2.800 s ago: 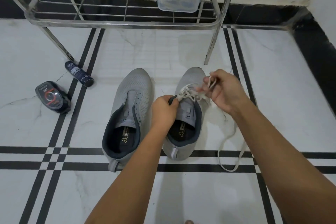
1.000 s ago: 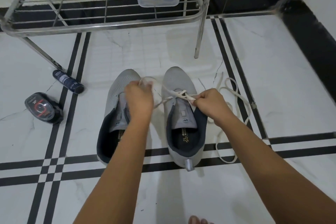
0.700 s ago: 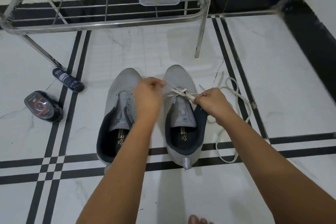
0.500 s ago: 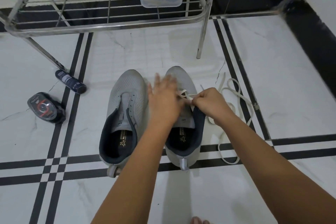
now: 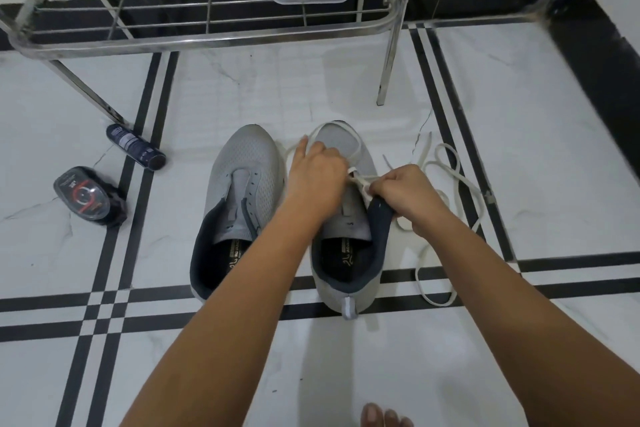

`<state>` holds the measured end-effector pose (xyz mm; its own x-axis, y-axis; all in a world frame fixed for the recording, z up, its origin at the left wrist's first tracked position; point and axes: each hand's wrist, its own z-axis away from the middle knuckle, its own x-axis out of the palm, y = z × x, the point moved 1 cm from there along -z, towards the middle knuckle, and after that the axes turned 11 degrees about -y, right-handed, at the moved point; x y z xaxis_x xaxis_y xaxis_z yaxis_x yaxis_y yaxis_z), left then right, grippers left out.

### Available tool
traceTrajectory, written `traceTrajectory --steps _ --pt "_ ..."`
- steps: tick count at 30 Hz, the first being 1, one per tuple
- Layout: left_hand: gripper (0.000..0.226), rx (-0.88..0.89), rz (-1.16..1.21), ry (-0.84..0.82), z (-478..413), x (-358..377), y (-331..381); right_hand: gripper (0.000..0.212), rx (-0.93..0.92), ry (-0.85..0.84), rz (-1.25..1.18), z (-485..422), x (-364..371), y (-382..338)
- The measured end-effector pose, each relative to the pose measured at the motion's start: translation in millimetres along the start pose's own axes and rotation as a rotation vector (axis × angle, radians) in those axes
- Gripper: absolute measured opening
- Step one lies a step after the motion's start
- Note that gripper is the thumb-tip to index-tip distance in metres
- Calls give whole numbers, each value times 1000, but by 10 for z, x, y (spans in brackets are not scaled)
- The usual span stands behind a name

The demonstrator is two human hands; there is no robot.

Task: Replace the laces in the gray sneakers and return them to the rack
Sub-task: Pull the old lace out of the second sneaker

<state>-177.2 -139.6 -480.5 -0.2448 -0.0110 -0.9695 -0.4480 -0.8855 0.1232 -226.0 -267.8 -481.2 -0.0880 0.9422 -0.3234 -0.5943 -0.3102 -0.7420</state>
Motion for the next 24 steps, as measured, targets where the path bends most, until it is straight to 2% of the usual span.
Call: traceTrajectory --steps 1,3,4,5,6,7,8,10,13,19,21,24 --pt "18 -68 89 76 29 -31 -125 5 12 11 -1 6 -28 15" --pt "17 -341 486 331 135 -183 -438 8 35 17 59 15 -59 27" --pt "14 -446 694 400 198 -207 -539 11 30 15 131 15 -49 24" --pt "16 -502 832 411 248 -211 -567 16 7 26 239 12 -32 13" --pt "37 -514 888 353 284 -199 -508 19 -41 56 376 14 -10 -21" --pt "55 -479 915 259 306 -150 -405 22 -112 98 521 23 10 -82" --pt "61 -407 918 193 333 -93 -271 24 -187 126 649 24 28 -148" --pt "53 -296 921 87 400 -16 9 24 -268 110 846 -26 61 -275" --pt "38 -231 920 -6 428 159 175 24 -276 27 1057 -166 116 -355" --pt "32 -319 1037 120 419 286 115 21 -465 32 1279 -291 237 -364" --pt "29 -414 1130 154 408 298 68 21 -451 82 1238 -324 120 -338" --pt "28 -484 1266 181 381 316 23 22 -301 207 920 -323 -126 -248"
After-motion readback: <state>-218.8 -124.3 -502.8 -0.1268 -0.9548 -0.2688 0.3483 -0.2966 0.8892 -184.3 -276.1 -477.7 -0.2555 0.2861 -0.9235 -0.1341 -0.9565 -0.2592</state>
